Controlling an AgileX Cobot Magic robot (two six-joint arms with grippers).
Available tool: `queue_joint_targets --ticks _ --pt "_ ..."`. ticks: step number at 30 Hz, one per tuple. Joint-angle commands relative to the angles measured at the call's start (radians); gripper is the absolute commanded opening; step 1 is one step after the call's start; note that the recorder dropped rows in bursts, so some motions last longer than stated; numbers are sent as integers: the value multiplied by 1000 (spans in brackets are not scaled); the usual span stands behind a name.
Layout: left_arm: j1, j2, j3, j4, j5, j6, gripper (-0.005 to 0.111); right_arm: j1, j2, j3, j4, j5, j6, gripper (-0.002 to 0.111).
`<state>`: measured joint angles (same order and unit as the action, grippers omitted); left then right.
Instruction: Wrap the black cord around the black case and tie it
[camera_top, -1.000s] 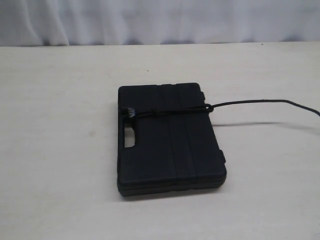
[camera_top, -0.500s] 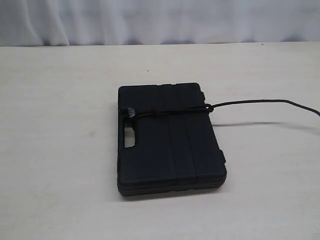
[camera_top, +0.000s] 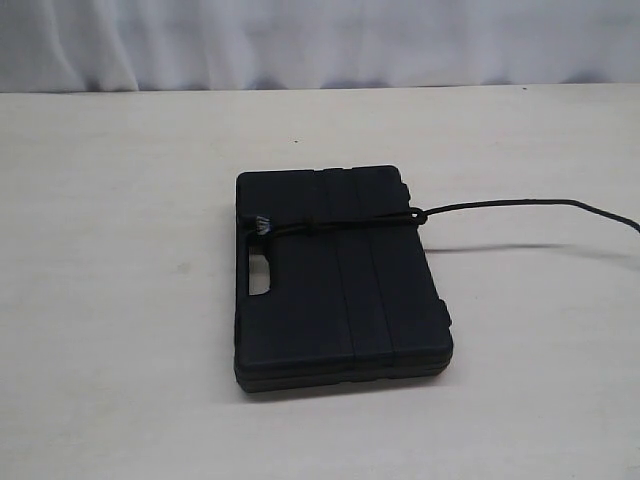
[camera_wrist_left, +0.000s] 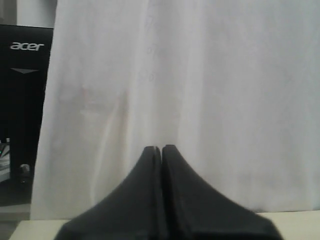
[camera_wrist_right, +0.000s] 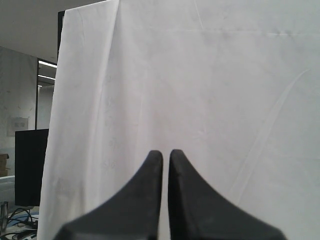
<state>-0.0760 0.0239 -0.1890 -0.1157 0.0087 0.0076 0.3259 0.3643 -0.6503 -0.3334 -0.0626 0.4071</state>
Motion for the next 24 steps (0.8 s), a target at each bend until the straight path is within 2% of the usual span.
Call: queue_joint_targets --ticks 1,7,15,19,24 --pt "40 -24 38 32 1 -8 0 2 -3 5 4 7 -1 4" --pt "41 -24 118 135 -9 -8 0 2 -3 5 4 9 -1 4" --pt "41 -24 189 157 -133 -43 0 2 -3 5 4 8 0 4" --pt "41 -24 189 159 -115 -43 0 2 -3 5 4 8 0 4" --pt "80 -24 189 159 -67 -68 0 2 -3 5 4 8 0 4"
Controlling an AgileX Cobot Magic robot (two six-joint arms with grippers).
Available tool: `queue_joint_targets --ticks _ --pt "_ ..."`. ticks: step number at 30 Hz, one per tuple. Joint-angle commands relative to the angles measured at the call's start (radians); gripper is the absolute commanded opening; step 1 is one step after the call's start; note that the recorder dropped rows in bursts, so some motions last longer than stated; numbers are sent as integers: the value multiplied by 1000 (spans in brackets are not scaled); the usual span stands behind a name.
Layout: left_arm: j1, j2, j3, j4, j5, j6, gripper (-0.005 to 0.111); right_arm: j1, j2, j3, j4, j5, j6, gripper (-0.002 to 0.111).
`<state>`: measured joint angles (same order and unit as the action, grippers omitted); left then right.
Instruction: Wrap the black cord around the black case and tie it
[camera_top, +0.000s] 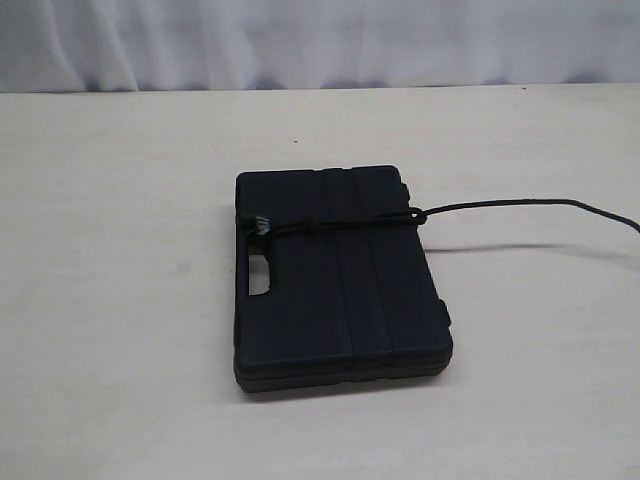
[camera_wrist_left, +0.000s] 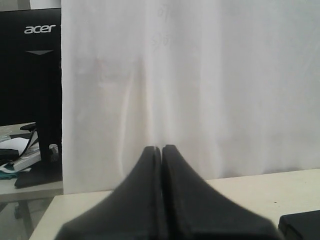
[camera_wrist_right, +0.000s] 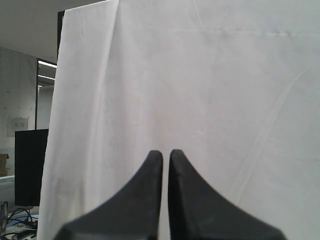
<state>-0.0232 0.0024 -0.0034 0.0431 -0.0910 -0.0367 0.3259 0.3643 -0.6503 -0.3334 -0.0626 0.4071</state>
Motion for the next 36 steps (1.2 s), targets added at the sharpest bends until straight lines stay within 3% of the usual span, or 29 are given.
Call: queue_joint_targets --ticks 1,11,20,26,36 --pt "27 -2 3 0 56 -24 0 2 -3 5 4 8 0 4" --pt "27 -2 3 2 230 -24 0 2 -3 5 4 8 0 4" --pt "27 -2 3 98 273 -20 0 2 -3 5 4 8 0 4" --pt "27 -2 3 104 399 -20 0 2 -3 5 4 8 0 4" --pt "27 -2 3 60 397 -16 0 2 -3 5 4 8 0 4"
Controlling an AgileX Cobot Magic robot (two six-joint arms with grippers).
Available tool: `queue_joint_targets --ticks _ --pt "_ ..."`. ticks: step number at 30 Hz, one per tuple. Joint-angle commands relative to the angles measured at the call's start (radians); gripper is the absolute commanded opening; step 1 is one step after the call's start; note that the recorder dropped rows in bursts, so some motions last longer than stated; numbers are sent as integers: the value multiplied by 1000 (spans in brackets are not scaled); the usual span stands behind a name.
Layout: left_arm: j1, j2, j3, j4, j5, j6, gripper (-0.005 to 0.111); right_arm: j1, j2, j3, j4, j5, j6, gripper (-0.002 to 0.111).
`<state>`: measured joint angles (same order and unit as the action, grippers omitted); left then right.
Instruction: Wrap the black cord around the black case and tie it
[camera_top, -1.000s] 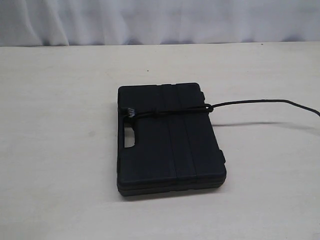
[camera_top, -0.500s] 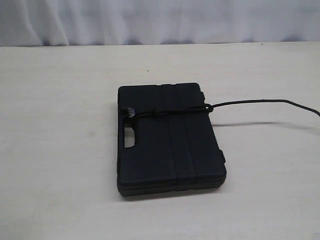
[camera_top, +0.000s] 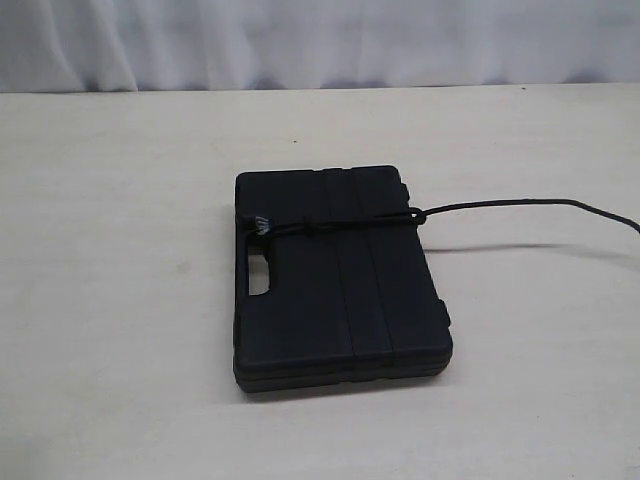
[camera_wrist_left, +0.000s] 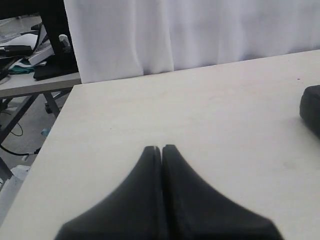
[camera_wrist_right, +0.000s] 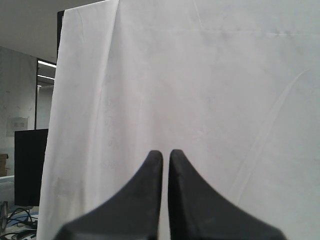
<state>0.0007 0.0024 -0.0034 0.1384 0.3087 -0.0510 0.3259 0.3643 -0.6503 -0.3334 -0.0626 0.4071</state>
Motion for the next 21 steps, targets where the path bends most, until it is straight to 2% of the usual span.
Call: queue_joint_targets --ticks 1,6,14,21 --pt "3 -2 3 -37 -3 2 0 2 -3 5 4 8 0 4" --pt "3 -2 3 -91 -6 28 0 2 -3 5 4 8 0 4" --pt "-37 -2 3 -91 -6 28 0 2 -3 5 4 8 0 4" --pt "-37 -2 3 -91 -6 28 0 2 -3 5 4 8 0 4"
